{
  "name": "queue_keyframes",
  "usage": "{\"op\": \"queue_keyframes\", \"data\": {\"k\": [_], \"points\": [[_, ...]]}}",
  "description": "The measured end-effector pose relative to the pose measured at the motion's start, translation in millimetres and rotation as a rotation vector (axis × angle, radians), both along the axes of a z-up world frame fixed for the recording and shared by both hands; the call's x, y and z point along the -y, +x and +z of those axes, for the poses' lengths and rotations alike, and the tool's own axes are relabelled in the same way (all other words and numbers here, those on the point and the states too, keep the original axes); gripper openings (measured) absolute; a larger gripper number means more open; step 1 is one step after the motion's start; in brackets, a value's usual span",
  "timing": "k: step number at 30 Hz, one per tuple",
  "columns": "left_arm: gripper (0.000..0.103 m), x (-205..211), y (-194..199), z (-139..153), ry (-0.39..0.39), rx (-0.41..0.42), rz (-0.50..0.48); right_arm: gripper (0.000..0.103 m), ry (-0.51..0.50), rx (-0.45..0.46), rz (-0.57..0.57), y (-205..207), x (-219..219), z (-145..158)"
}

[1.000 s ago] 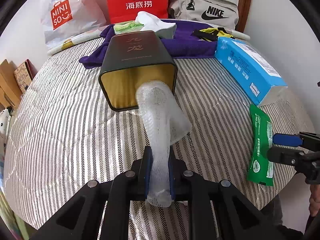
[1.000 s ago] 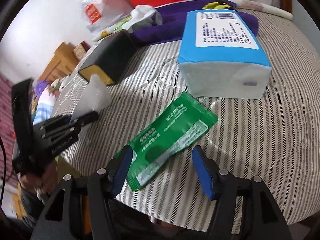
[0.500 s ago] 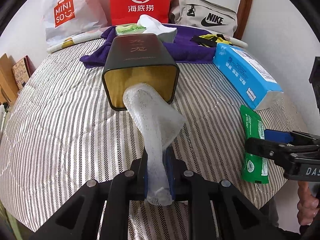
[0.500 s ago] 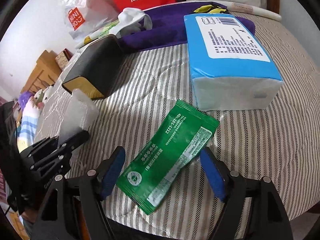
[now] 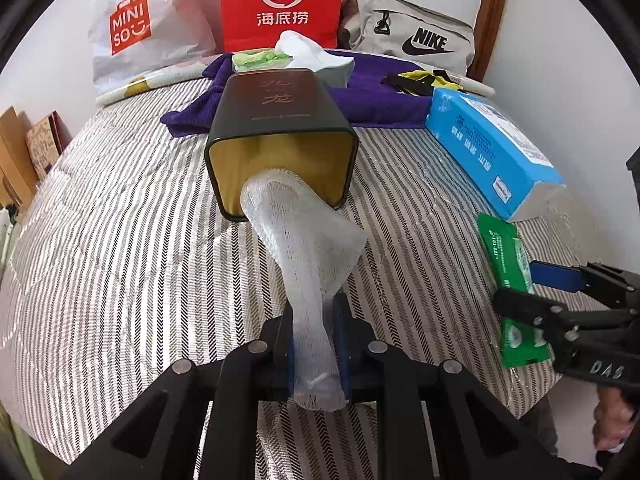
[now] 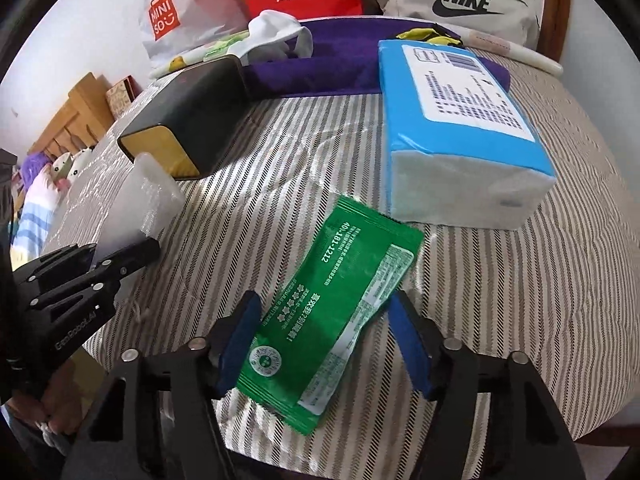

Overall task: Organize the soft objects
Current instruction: 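Lift the mesh bag with the left tool while the right tool lowers onto the green packet, then close the right tool on the green wet-wipe packet while the left tool holds the mesh bag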

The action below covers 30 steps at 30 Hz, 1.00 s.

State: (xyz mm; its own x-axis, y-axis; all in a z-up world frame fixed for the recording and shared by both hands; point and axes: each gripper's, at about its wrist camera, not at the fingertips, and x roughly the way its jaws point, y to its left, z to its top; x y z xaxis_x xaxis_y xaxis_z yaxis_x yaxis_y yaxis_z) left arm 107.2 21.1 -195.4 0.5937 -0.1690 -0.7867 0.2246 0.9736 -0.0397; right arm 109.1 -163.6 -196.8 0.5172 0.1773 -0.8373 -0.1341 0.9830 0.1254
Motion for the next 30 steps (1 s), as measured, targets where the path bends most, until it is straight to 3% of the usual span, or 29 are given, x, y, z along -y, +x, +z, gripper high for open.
{"op": "queue_keyframes", "data": {"k": [5,9,16,19,22,27,30], "points": [[0.015,1.8,-0.2,0.3,0.005,0.0,0.006,0.052,0.033,-0.008,0.026,-4.5,12.2,0.8],[0.015,0.6,0.8,0.4,-0.003,-0.006,0.008,0.051,0.033,-0.021,0.055,-10.9,20.7,1.2],[0.015,1.0,1.2,0.3,0.001,-0.008,0.013,0.051,-0.067,-0.026,0.076,-21.4,47.4,0.7],[0.017,2.0,1.6,0.3,0.004,-0.01,0.013,0.054,-0.087,-0.014,0.051,-24.0,61.8,-0.8],[0.018,4.2,1.3,0.4,0.013,-0.012,0.017,0.055,-0.041,-0.011,0.031,-25.4,72.4,-2.2],[0.021,7.7,2.2,0.3,0.017,-0.018,0.029,0.073,-0.035,0.024,0.006,-25.6,65.5,-5.5],[0.021,4.6,3.8,1.2,-0.022,-0.034,0.064,0.065,-0.14,0.079,0.027,-29.6,51.1,-9.0]]}}
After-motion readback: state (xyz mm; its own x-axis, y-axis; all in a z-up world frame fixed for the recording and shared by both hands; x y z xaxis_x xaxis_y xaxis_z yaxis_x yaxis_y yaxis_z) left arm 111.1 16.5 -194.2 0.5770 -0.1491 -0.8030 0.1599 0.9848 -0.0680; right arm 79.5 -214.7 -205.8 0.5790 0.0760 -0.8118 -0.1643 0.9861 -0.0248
